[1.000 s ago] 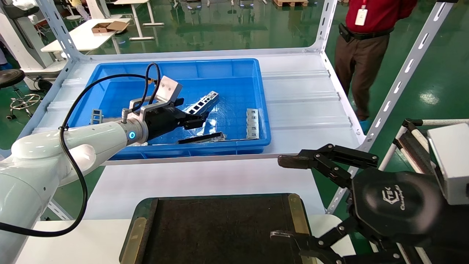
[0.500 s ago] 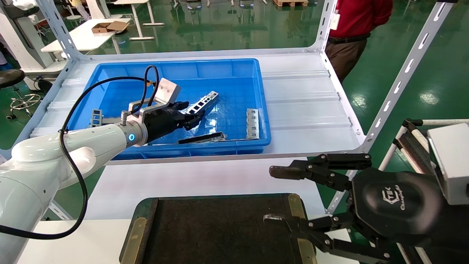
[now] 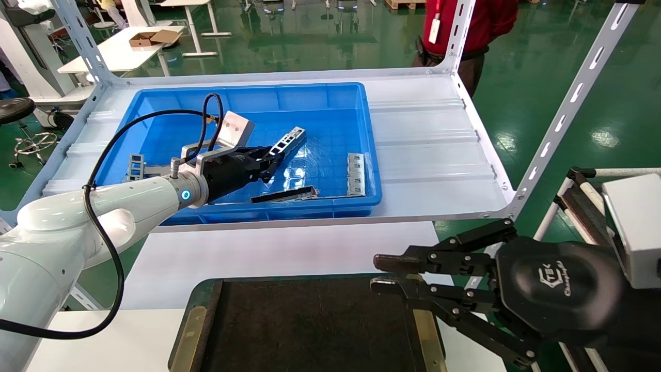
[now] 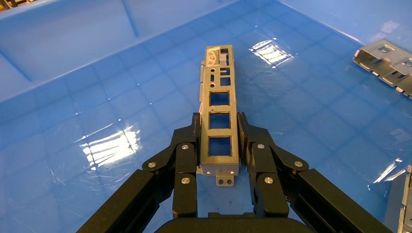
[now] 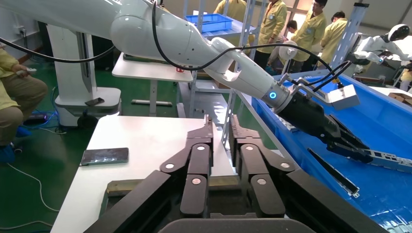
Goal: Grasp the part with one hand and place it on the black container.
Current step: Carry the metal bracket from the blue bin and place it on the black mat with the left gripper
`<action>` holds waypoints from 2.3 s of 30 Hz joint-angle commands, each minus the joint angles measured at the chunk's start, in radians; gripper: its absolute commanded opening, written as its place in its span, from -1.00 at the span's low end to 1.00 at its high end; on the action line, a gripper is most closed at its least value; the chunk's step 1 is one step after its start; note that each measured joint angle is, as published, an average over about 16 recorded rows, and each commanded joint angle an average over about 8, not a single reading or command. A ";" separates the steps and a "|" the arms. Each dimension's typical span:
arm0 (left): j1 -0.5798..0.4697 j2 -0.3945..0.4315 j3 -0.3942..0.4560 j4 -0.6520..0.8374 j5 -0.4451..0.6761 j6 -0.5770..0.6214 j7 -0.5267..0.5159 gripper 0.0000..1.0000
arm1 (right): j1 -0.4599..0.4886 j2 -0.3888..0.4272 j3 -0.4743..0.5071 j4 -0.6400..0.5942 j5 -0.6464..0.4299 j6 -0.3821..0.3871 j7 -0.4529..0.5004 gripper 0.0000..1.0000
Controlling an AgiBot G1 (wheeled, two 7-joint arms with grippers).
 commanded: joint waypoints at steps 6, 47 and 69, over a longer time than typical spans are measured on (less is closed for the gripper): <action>-0.004 -0.006 -0.009 -0.004 -0.018 0.019 -0.001 -1.00 | 0.000 0.000 0.000 0.000 0.000 0.000 0.000 -1.00; 0.102 -0.245 -0.058 -0.166 -0.131 0.883 -0.059 -1.00 | 0.000 0.001 -0.001 0.000 0.001 0.001 -0.001 -1.00; 0.725 -0.334 -0.021 -0.803 -0.166 0.610 -0.376 -1.00 | 0.000 0.001 -0.002 0.000 0.001 0.001 -0.001 -1.00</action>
